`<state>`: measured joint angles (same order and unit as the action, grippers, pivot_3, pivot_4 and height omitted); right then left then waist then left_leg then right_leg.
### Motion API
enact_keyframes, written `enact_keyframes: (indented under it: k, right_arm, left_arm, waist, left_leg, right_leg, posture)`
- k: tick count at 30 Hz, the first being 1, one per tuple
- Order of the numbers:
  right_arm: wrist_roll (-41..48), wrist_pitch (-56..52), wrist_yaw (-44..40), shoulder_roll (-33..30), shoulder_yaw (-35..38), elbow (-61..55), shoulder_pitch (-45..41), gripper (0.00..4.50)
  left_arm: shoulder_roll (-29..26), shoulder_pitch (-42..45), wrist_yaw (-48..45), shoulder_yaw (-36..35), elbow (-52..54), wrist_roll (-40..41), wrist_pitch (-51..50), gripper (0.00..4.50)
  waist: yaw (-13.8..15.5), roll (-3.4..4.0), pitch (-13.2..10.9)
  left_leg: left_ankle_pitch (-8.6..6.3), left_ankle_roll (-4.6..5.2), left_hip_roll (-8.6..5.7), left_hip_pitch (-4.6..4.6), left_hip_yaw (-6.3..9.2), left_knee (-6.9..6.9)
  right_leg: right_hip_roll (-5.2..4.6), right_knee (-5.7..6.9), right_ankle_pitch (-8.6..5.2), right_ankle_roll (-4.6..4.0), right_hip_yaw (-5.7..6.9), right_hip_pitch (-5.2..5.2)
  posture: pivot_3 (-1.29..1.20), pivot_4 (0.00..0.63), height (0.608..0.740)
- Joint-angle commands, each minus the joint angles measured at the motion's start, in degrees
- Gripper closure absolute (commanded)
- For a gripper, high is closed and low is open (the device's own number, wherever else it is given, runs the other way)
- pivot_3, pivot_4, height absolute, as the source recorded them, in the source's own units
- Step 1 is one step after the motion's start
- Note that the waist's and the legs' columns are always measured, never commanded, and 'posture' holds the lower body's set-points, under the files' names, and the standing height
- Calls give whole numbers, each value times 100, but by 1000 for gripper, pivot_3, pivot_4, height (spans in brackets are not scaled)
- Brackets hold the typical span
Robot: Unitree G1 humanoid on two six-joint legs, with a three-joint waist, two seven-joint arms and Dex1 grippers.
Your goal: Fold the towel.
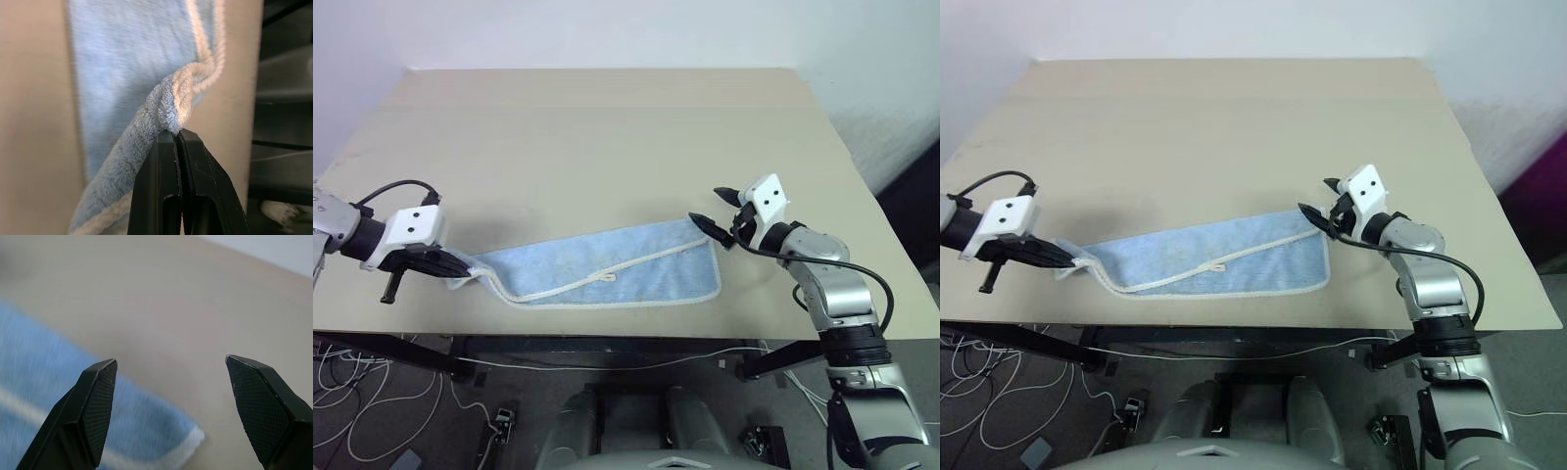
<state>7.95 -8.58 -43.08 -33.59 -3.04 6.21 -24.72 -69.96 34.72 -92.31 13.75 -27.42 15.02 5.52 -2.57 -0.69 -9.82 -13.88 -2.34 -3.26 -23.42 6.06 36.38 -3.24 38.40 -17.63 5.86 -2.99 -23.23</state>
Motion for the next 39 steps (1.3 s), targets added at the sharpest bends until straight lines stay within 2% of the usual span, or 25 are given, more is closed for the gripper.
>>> enact_keyframes:
  k: [1, 6, 13, 23, 34, 39]
  right_arm:
    - [-662, 943, -201, -466, -228, 148, -5, 767]
    - [-1319, 2118, -93, -769, -454, 905, -172, 767]
    - [-1855, 3238, 123, -736, -714, 1701, -398, 767]
    - [-2174, 3927, 454, -536, -853, 2138, -754, 767]
    - [-2090, 3775, 331, -566, -838, 1641, -626, 4408]
    - [-2052, 3614, 324, -584, -781, 1584, -613, 4462]
  left_arm:
    - [-31, 59, -19, -249, -95, -100, 63, 4462]
    - [62, 54, -19, -357, -141, -112, 29, 4462]
    - [159, 54, -19, -409, -140, -133, -11, 4462]
    - [170, -124, -19, -459, 22, -96, -74, 4462]
    - [189, -244, -19, -571, 153, -114, -105, 4500]
    - [379, -19, -19, -842, 671, 263, -561, 4500]
  waist:
    - [-2, 0, 0]
    - [-14, 0, 0]
    - [-17, -1, 0]
    - [-14, -1, 0]
    - [-9, -1, 0]
    - [7, -1, 0]
  left_leg:
    - [0, 0, 1, 0, 0, 1]
    - [0, 0, 2, 0, -2, 5]
    - [0, 0, 3, 1, -3, 7]
    - [0, -1, 3, 1, -2, 11]
    - [0, -1, 3, 1, -2, 13]
    - [0, 0, 3, -1, -1, 18]
  right_leg:
    - [1, 0, 0, 0, 0, 1]
    - [2, 3, 0, 0, 0, 0]
    - [3, 5, 0, 0, -1, 1]
    - [3, 8, 0, 0, -2, 1]
    - [3, 8, 0, 0, -2, 2]
    - [3, 9, 0, 0, -1, 5]
  posture:
    - [0, 150, 740]
    - [0, 150, 740]
    - [0, 150, 740]
    - [0, 150, 740]
    - [0, 150, 740]
    - [0, 150, 740]
